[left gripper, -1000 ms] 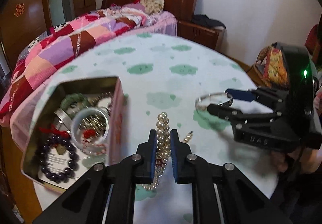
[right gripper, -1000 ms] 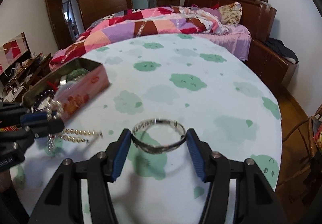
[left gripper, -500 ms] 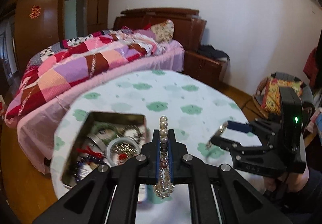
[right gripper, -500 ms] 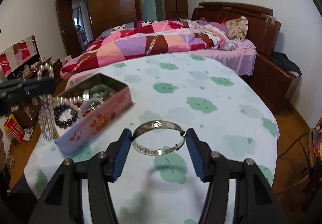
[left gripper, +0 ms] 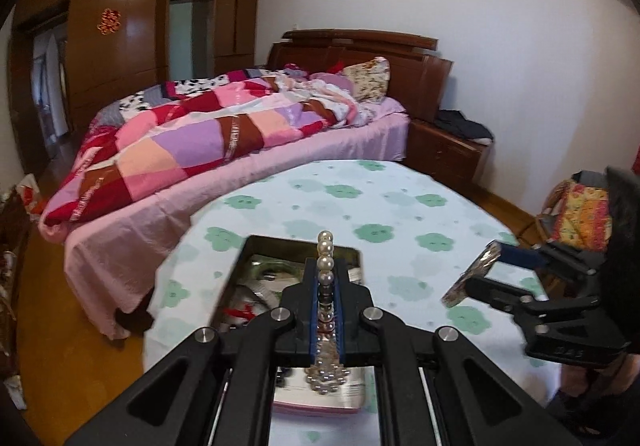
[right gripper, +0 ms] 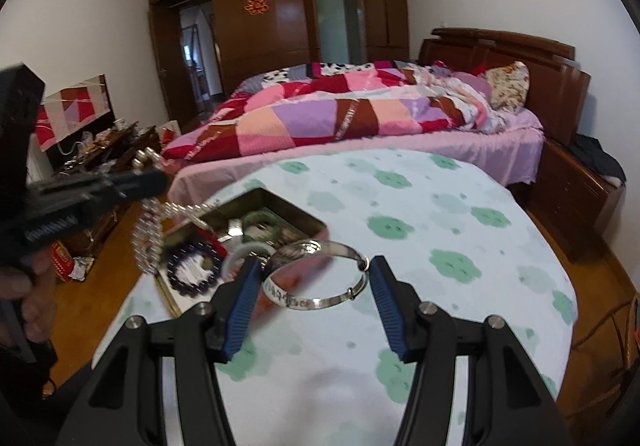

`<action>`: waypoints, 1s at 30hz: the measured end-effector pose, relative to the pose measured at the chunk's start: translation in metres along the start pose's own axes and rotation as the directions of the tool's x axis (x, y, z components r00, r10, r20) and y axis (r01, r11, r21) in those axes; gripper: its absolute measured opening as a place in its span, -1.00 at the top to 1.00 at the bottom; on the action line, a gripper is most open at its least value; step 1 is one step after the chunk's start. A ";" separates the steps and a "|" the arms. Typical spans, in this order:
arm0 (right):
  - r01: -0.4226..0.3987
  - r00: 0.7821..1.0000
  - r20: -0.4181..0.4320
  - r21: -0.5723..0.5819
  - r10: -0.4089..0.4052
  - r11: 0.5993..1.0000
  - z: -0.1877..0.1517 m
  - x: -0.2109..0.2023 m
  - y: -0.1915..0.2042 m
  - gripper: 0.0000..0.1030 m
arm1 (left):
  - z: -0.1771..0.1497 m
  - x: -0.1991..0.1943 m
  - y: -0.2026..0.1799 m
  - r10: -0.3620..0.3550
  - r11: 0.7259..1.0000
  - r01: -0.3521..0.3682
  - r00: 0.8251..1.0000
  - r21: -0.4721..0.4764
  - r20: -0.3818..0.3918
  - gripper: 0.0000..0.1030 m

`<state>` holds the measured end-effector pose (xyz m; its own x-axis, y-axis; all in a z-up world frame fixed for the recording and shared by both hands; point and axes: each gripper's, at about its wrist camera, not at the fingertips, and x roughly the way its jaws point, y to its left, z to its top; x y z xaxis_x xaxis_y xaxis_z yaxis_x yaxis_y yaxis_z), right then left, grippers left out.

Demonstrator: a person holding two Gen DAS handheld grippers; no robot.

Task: Organize jewelry
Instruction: 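Lower the pearl necklace and silver bangle into the tin and open both grippers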

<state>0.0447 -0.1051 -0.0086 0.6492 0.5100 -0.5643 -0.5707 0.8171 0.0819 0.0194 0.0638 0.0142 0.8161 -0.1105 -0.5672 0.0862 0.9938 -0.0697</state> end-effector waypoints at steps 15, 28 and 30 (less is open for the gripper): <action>-0.068 0.998 -0.012 -0.091 0.067 0.994 0.027 0.023 0.042 -0.13 | -0.008 0.014 0.032 0.043 0.997 -0.044 0.999 -0.063 -0.025 0.89; -0.106 0.991 -0.089 -0.118 0.096 0.987 0.024 0.046 0.064 -0.13 | -0.016 0.025 0.047 0.068 0.994 -0.073 0.996 -0.087 -0.055 0.89; -0.110 0.990 -0.097 -0.122 0.099 0.986 0.023 0.048 0.067 -0.13 | -0.017 0.028 0.049 0.070 0.993 -0.075 0.996 -0.090 -0.062 0.89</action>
<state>0.0491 -0.0201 -0.0110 0.5382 0.5597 -0.6302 -0.6958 0.7169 0.0425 0.0363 0.1095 -0.0194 0.7831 -0.0412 -0.6205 -0.0272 0.9946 -0.1004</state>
